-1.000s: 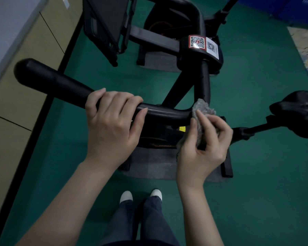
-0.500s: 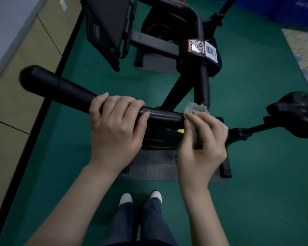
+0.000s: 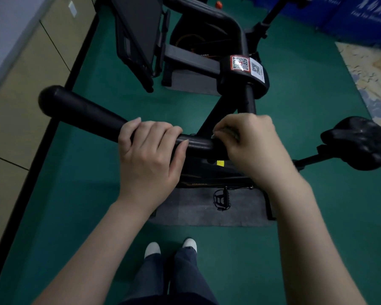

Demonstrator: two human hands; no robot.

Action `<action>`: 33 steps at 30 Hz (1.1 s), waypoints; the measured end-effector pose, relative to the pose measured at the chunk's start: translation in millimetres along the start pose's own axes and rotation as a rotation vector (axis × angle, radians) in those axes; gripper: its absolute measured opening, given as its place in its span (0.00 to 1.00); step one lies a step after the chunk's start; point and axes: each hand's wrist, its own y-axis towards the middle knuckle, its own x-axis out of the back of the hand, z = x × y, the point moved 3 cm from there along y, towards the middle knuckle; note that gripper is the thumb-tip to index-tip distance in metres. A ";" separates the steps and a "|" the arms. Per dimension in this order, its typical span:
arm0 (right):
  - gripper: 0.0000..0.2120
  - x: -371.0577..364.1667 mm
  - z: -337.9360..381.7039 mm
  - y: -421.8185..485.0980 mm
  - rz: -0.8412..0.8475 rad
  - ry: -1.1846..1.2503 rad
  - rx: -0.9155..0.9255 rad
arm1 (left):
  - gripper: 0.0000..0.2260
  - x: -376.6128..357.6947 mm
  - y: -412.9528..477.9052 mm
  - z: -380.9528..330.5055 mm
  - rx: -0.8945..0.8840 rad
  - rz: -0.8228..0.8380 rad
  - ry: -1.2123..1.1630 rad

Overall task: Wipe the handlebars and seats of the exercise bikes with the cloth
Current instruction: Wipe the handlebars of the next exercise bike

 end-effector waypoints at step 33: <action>0.03 9.4 -46.9 9.4 -0.041 0.101 0.376 | 0.12 -8.1 4.8 -46.4 0.158 0.045 -0.083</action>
